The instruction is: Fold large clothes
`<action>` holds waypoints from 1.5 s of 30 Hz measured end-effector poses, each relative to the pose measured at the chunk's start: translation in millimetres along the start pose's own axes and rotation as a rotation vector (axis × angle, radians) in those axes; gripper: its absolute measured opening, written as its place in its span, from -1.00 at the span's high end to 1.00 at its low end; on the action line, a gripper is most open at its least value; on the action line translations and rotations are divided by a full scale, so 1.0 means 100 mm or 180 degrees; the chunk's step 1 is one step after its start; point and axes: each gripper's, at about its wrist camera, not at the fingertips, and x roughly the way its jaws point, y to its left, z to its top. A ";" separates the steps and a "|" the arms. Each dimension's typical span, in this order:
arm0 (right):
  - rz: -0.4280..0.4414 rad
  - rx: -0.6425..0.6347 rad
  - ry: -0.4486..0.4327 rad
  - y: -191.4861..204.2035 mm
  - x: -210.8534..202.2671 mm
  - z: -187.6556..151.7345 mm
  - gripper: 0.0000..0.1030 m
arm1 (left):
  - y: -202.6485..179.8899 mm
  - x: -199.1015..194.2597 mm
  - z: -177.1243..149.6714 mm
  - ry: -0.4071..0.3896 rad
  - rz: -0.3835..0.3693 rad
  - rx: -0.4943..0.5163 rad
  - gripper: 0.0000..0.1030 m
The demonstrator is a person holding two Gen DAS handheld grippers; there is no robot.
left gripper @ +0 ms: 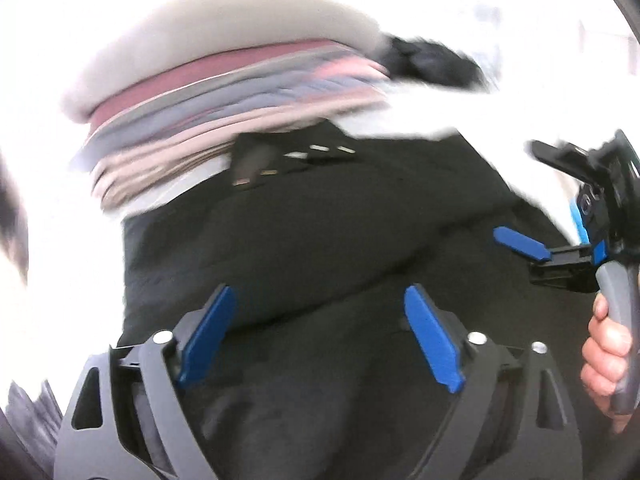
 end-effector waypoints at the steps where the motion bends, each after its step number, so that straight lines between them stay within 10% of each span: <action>1: 0.0040 -0.0124 0.0067 0.11 0.09 0.02 -0.70 | 0.23 -0.01 -0.03 -0.0023 0.0051 -0.0188 -0.66; 7: -0.0404 -0.0546 0.0354 0.13 0.81 0.17 -0.71 | 1.43 0.44 -0.18 0.0052 0.0146 -0.1265 -0.68; 11: -0.0993 -0.0266 0.0584 -0.53 1.07 0.17 -0.65 | 1.59 1.14 -0.49 0.0839 0.0211 -0.1337 -0.71; 14: -0.1045 -0.0307 0.0675 -0.39 1.00 0.15 -0.66 | 1.47 1.04 -0.51 0.0816 0.0325 -0.1009 -0.72; 21: -0.0502 -0.0767 0.0652 0.46 -0.14 -0.02 -0.69 | 1.77 -0.22 -0.83 0.0570 -0.0226 -0.1388 -0.75; 25: -0.0818 -0.1283 0.0562 0.69 -1.19 -0.21 -0.85 | 2.00 -0.90 -1.38 0.0626 -0.0141 -0.1617 -0.79; 34: -0.1292 -0.0434 0.0205 -0.55 -3.13 -0.58 -0.86 | 2.01 -1.13 -2.67 0.1077 -0.0324 -0.2419 -0.80; 45: -0.0949 0.0159 0.0220 -1.46 -3.29 -0.53 -0.86 | 1.57 -0.86 -3.07 0.1163 -0.1438 -0.2923 -0.80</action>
